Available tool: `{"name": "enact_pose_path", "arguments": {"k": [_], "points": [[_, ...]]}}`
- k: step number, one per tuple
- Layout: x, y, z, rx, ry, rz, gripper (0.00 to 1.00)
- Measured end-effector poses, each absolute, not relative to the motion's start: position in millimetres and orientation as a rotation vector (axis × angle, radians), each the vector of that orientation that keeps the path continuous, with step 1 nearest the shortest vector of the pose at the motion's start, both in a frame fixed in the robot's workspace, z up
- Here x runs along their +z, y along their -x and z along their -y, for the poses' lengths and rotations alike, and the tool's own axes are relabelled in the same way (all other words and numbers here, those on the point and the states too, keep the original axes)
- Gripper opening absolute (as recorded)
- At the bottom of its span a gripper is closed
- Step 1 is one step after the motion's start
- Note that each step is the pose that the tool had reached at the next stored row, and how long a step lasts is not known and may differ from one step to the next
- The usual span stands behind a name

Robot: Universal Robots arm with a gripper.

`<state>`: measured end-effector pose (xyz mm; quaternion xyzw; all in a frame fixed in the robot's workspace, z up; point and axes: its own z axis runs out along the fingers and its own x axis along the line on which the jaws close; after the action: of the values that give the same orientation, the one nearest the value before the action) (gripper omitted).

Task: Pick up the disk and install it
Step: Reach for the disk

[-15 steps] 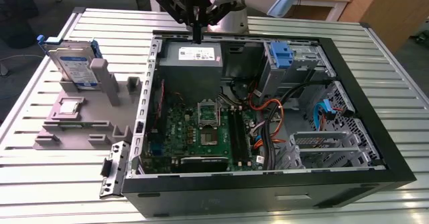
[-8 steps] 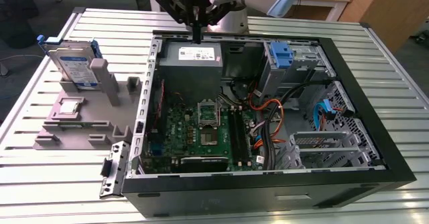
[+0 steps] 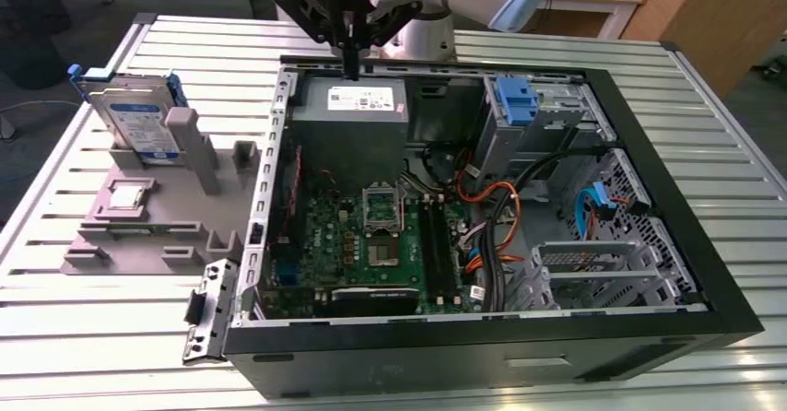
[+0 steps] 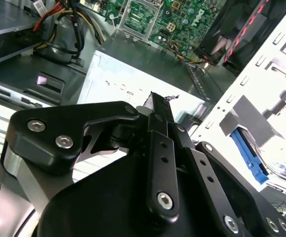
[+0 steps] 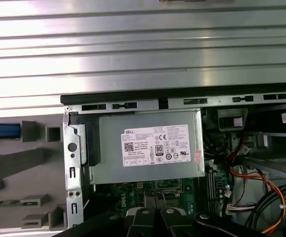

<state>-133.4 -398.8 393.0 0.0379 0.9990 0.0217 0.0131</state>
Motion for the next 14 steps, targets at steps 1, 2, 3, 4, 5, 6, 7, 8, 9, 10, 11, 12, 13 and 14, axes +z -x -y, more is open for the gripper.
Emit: {"name": "enact_pose_path", "arguments": {"k": [1, 2, 3, 4, 5, 6, 7, 8, 9, 10, 11, 12, 13, 14], "points": [[392.9, 135.0, 398.8, 0.068, -0.118, -3.112, 0.11], [392.9, 136.7, 398.7, 0.068, -0.118, -3.112, 0.11], [392.9, 138.5, 398.7, 0.068, -0.118, -3.113, 0.11], [392.8, 140.1, 398.6, 0.068, -0.118, -3.112, 0.11], [392.8, 141.8, 398.5, 0.068, -0.118, -3.113, 0.11], [392.7, 143.7, 398.4, 0.068, -0.118, -3.113, 0.11], [392.7, 145.6, 398.3, 0.068, -0.118, -3.113, 0.11], [392.7, 147.5, 398.2, 0.068, -0.118, -3.112, 0.11], [392.6, 149.3, 398.1, 0.068, -0.118, -3.112, 0.11], [392.6, 151.3, 398.1, 0.068, -0.118, -3.112, 0.11], [392.6, 153.7, 397.9, 0.068, -0.118, -3.112, 0.11], [392.6, 156.1, 397.8, 0.068, -0.118, -3.112, 0.11], [392.6, 158.3, 397.7, 0.068, -0.118, -3.112, 0.11], [392.6, 160.8, 397.7, 0.068, -0.118, -3.112, 0.11]]}}
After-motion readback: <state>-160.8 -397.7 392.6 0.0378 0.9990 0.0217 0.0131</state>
